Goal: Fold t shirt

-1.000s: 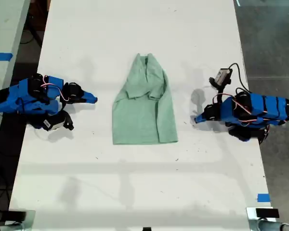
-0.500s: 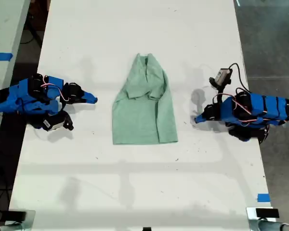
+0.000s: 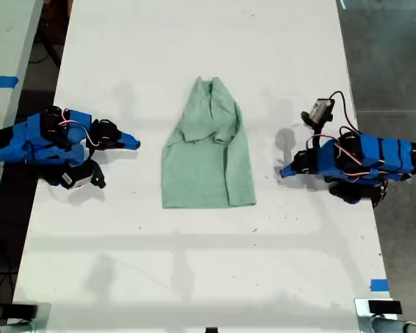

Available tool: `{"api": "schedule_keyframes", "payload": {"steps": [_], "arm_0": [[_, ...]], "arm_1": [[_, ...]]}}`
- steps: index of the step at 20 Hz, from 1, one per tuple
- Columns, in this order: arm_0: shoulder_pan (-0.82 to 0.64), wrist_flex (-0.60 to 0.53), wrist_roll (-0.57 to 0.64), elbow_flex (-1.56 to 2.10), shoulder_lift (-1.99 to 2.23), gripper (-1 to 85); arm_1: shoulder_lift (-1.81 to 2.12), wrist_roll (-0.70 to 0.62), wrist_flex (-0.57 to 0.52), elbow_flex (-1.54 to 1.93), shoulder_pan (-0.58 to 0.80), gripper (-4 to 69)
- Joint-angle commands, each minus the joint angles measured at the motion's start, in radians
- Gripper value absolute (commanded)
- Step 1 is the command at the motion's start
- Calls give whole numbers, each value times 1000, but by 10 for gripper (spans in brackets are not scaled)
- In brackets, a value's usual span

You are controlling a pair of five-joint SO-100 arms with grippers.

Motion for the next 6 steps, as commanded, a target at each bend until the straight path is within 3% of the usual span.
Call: {"api": "schedule_keyframes", "payload": {"steps": [1, 6], "arm_0": [[5, -15, -6, 3, 3, -1], [5, -14, -11, 3, 3, -1]], "arm_1": [[12, 9, 6, 28, -11, 16], [12, 8, 6, 28, -11, 16]]}}
